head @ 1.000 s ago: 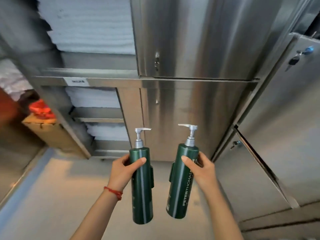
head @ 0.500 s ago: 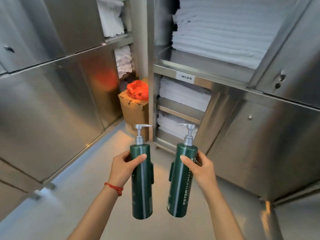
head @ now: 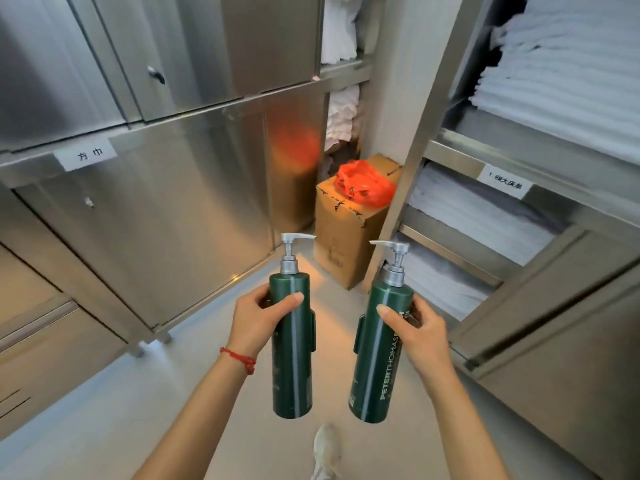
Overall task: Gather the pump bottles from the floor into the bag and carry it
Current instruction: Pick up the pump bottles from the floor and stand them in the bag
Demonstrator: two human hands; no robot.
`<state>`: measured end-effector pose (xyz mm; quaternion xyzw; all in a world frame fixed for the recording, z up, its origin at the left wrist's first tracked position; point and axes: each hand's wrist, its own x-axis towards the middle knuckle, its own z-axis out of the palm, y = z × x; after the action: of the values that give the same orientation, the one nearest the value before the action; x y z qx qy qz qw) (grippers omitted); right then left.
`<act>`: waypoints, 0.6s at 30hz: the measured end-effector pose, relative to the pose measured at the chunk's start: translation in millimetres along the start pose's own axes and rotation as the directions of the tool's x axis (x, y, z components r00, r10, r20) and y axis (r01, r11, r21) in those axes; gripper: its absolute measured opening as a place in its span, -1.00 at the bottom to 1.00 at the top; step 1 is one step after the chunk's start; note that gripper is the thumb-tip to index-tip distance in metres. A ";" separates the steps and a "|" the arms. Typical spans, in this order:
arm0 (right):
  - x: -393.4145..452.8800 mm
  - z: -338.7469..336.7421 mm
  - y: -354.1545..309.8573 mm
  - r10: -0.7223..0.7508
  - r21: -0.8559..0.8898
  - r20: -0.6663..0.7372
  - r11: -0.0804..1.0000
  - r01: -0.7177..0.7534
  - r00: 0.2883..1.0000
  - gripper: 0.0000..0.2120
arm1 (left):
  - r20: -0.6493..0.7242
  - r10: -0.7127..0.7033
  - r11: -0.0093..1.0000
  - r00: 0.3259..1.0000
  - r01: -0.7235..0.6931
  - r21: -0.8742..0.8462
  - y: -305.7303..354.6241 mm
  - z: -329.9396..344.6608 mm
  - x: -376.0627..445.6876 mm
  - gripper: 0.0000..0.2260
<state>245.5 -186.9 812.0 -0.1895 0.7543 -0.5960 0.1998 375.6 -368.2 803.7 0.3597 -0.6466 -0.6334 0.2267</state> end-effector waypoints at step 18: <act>266.5 106.6 -36.3 0.026 0.033 0.028 0.999 -0.027 0.999 -0.64 | -0.006 0.018 0.999 1.000 -0.018 0.039 43.5 -28.8 276.2 -0.81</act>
<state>77.3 -422.3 804.9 -0.1843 0.7438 -0.6033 0.2211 213.1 -597.6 804.3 0.3602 -0.6612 -0.6175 0.2275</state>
